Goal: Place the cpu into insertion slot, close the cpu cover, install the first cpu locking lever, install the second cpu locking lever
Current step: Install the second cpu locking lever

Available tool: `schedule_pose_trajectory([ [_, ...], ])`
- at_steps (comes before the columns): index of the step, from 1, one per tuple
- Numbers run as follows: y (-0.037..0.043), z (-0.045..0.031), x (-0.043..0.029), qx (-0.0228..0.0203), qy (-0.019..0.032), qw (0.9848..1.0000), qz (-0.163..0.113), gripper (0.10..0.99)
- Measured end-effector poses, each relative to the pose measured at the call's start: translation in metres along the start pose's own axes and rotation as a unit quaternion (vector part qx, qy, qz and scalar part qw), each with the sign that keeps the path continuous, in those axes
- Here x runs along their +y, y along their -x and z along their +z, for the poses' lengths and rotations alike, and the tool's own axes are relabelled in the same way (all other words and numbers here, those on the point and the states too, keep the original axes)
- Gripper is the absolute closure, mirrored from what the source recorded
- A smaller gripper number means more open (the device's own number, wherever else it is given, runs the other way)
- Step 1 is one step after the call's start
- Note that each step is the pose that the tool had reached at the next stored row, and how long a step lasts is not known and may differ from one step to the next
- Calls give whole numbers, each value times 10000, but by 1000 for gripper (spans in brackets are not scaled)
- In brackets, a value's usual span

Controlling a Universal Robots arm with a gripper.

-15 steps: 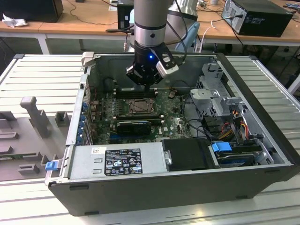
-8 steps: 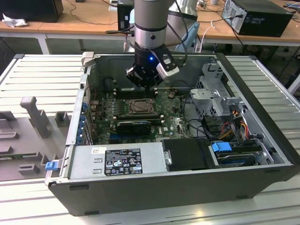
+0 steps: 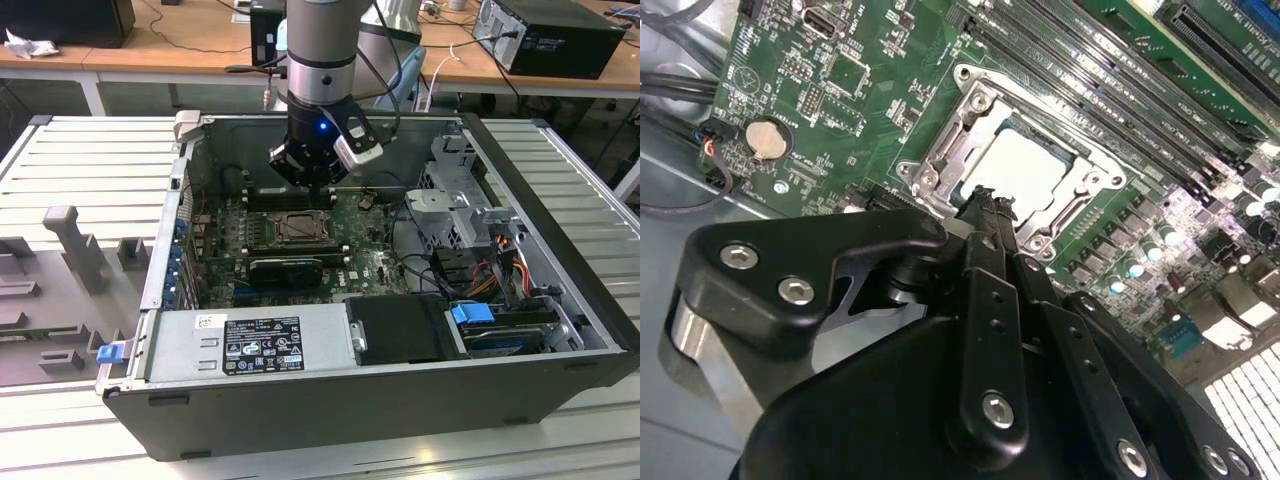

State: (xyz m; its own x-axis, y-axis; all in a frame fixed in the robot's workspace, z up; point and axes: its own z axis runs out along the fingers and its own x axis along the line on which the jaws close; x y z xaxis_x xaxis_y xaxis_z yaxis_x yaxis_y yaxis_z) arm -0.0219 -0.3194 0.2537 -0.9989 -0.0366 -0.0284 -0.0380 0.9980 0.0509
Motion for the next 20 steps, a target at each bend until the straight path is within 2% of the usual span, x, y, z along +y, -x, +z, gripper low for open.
schedule_pose_trajectory([
  [2,2,-59,3,0,0,10000,0,980],
  [4,3,-80,0,0,1,10000,-1,980],
  [5,2,-81,-16,1,1,10000,-1,980],
  [7,-1,-81,-91,16,1,10000,1,980],
  [10,-4,-71,-151,58,2,10000,3,980],
  [13,-5,-60,-177,60,3,10000,4,980],
  [20,-6,-52,-184,61,2,10000,3,980],
])
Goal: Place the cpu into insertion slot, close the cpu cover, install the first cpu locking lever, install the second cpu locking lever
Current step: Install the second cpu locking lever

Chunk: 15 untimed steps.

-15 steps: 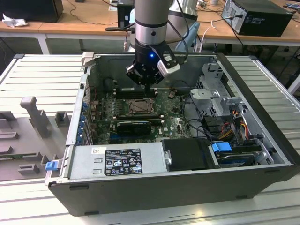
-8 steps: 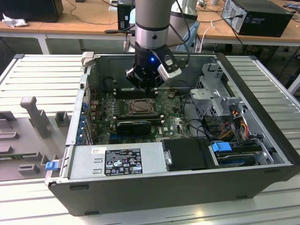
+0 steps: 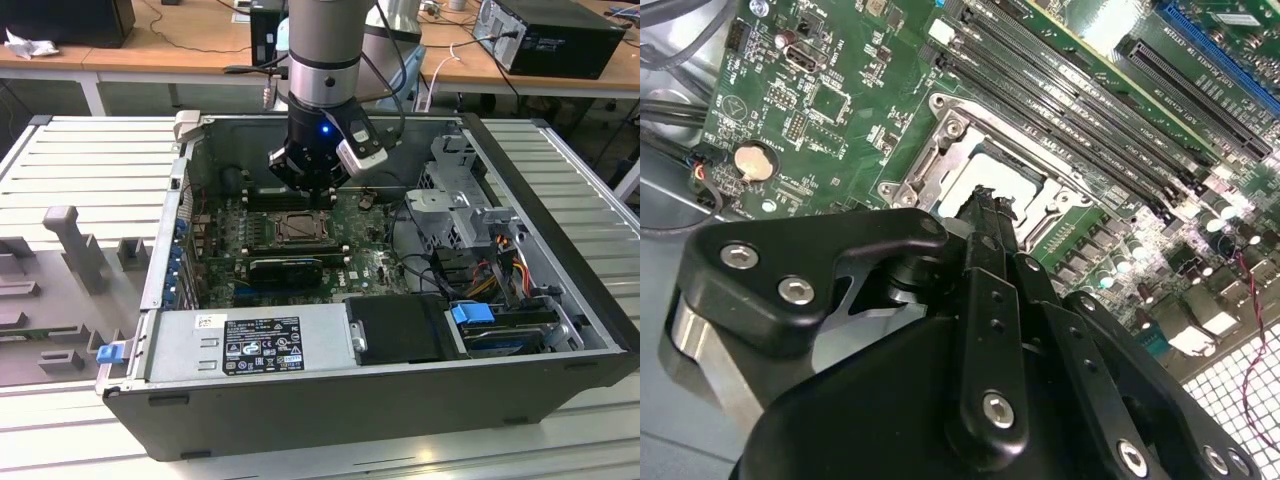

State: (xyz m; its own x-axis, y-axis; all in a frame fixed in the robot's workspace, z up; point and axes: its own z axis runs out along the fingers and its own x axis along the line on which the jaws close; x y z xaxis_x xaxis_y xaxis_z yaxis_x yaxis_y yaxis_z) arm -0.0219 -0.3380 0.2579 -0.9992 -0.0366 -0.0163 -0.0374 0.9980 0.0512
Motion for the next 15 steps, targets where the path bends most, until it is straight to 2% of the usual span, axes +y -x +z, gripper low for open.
schedule_pose_trajectory([
  [15,-1,21,-14,0,0,10000,0,980],
])
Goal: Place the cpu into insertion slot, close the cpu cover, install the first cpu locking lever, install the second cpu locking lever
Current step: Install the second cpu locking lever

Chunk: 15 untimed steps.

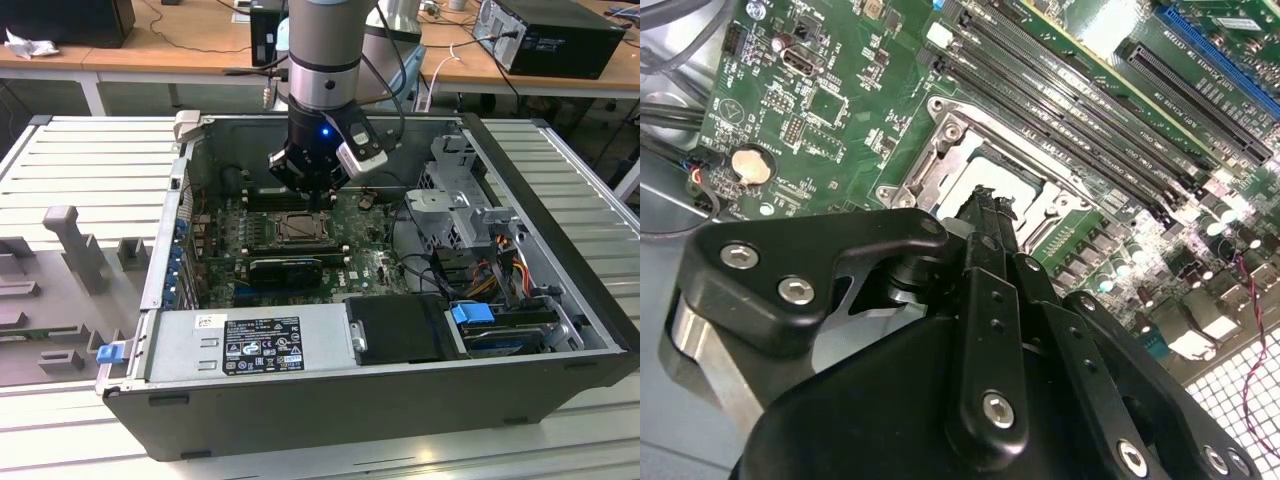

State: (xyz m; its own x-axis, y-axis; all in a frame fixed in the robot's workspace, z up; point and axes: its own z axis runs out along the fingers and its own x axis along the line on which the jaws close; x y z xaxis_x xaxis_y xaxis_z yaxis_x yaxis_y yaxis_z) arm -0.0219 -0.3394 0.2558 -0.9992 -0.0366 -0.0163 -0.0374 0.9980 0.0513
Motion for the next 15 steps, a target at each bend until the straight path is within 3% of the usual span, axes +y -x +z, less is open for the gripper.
schedule_pose_trajectory([
  [15,-1,15,-16,0,0,10000,0,980],
])
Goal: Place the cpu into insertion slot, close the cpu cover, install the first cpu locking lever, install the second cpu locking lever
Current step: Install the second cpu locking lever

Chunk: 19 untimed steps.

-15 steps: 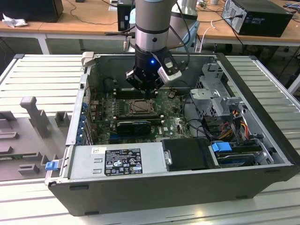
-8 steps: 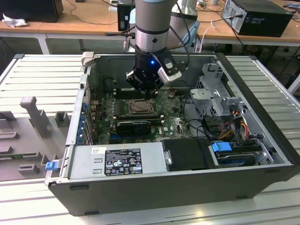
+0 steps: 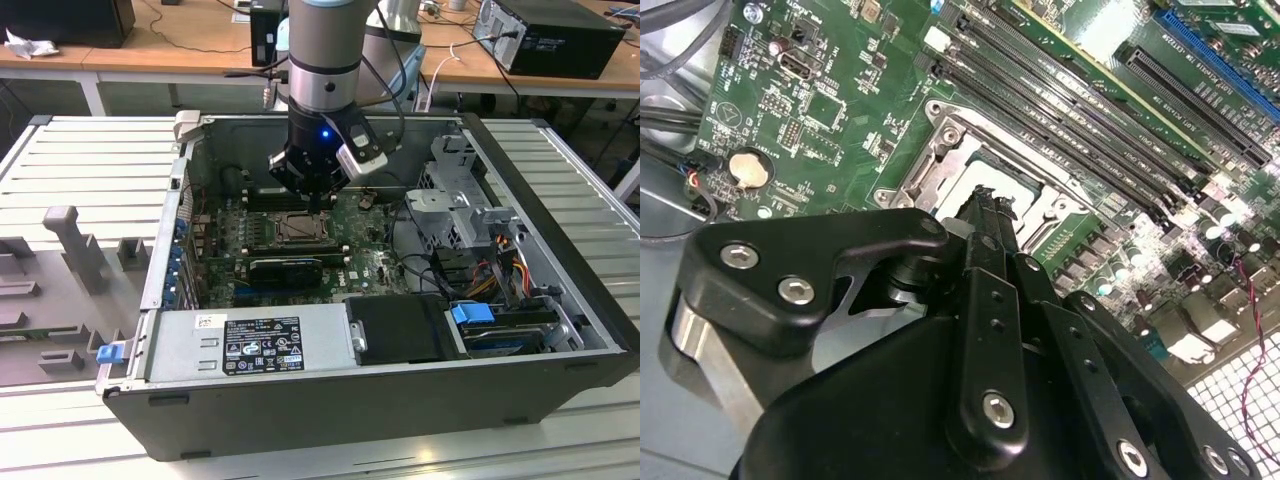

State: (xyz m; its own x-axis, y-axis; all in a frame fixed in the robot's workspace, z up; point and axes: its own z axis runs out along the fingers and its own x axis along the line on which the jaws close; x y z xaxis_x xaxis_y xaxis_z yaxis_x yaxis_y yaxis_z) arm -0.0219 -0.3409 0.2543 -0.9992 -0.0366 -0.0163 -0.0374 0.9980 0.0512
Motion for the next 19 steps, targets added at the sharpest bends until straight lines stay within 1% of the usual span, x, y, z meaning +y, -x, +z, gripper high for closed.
schedule_pose_trajectory([
  [7,0,9,-7,0,1,10000,0,980],
  [11,-4,8,-61,0,1,10000,0,980],
  [12,-6,10,-95,1,0,10000,0,980],
  [13,-7,14,-110,2,0,10000,0,980],
  [16,-12,33,-129,10,1,10000,1,980],
  [18,-17,50,-132,37,2,10000,2,980],
  [19,-22,61,-135,67,3,10000,3,980],
])
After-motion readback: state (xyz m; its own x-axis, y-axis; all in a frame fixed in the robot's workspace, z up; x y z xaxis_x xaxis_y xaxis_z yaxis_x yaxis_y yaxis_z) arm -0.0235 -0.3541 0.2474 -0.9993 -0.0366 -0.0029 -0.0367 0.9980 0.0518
